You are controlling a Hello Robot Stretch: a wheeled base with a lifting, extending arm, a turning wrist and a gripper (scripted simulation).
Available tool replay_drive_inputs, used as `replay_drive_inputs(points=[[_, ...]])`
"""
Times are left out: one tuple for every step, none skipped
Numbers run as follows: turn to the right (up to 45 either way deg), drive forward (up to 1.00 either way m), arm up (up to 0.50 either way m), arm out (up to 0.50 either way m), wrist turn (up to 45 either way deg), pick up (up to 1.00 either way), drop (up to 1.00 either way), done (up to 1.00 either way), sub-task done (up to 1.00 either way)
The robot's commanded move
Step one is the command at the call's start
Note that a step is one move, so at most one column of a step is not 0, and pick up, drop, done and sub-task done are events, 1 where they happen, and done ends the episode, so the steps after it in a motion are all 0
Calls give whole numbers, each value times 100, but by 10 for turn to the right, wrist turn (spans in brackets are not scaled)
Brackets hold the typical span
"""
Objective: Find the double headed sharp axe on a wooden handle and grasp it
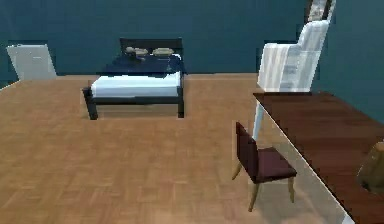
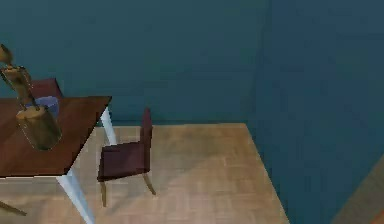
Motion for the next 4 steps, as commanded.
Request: replay_drive_inputs(points=[[0,100,0,0,0,0,0,0,0],[0,55,0,0,0,0,0,0,0],[90,0,0,0,0,0,0,0,0],[30,0,0,0,0,0,0,0,0]])
